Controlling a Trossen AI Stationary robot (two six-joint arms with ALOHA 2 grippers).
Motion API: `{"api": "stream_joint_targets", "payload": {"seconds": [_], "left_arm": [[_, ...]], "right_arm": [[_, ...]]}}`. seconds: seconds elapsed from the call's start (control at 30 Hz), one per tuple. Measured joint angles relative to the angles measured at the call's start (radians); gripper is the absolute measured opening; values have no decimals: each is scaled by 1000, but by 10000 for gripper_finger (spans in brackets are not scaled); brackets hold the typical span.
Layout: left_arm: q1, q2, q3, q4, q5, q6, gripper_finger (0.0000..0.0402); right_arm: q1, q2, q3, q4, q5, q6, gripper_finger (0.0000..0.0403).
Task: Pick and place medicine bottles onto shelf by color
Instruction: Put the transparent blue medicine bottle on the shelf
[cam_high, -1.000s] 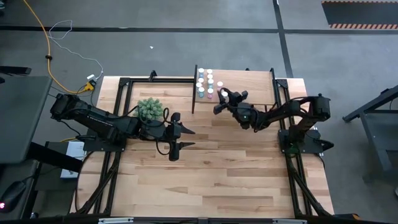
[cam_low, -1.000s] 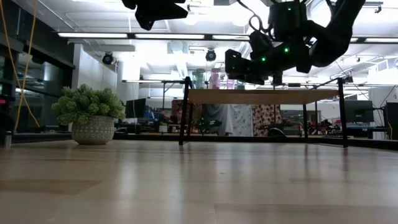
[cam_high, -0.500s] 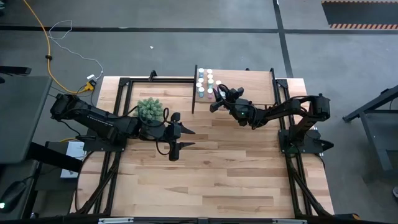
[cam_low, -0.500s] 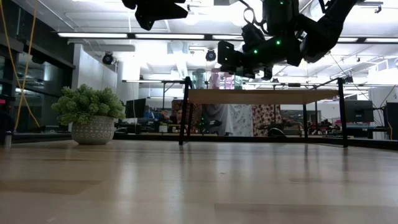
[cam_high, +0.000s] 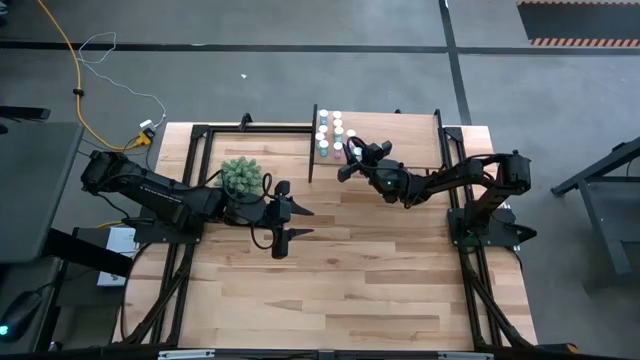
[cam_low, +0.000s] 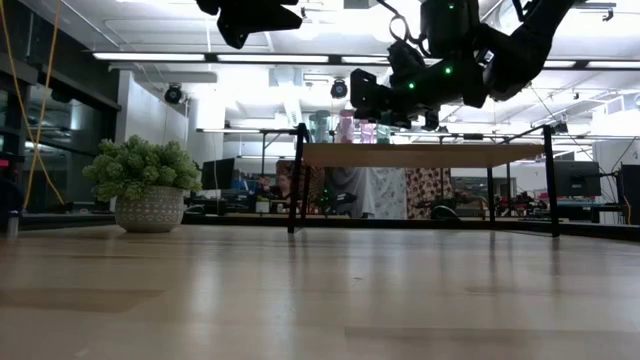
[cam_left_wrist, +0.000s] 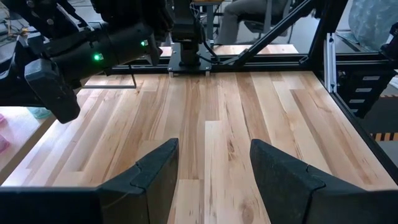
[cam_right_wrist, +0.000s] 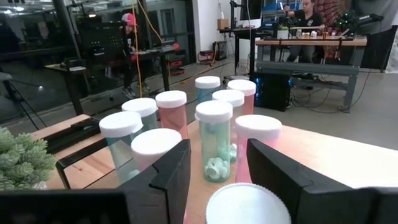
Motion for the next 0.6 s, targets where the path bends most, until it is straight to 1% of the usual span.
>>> {"api": "stream_joint_targets", "payload": {"seconds": [0.6], "left_arm": [[0, 0, 0, 0, 0, 0, 191]], "right_arm": [[25, -13, -1, -5, 12, 0, 149]]}}
